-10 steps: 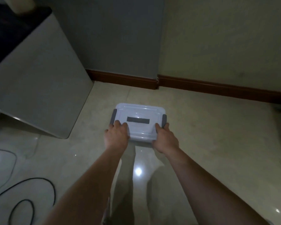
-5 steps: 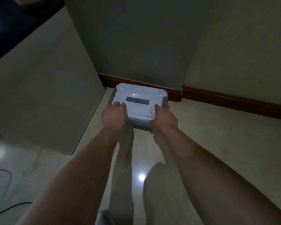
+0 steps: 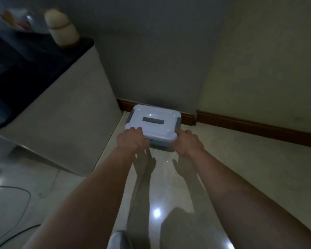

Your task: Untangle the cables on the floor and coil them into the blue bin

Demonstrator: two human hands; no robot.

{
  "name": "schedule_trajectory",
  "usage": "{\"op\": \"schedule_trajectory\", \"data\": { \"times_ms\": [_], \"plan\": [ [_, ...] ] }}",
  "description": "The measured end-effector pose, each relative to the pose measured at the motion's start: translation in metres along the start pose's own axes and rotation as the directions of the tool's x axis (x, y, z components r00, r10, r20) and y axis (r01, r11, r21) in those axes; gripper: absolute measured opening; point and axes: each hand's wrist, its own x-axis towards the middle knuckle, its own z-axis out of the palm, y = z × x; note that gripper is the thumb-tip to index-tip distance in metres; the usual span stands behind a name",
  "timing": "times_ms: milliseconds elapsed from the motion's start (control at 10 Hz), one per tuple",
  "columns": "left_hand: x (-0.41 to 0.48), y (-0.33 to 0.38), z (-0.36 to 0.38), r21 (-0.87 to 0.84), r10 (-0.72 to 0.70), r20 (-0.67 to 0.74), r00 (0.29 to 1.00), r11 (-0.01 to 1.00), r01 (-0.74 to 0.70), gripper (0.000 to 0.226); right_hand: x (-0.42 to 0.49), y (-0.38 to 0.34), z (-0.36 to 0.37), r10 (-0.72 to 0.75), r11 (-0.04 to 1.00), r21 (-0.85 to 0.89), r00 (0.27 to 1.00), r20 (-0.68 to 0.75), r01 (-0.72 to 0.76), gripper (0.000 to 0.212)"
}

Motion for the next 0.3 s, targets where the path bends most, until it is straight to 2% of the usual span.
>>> {"op": "schedule_trajectory", "data": {
  "times_ms": [100, 300],
  "plan": [
    [-0.035, 0.0, -0.022, 0.012, 0.011, 0.012, 1.0, 1.0, -0.012, 0.065, -0.032, 0.002, -0.031, -0.009, 0.999, -0.053, 1.0, -0.016, 0.008, 0.059],
    [-0.108, 0.01, -0.083, -0.04, 0.019, -0.07, 0.997, 0.999, -0.022, 0.058, -0.095, -0.012, -0.086, -0.078, 0.989, -0.133, 0.991, -0.106, 0.063, 0.057]
  ]
}}
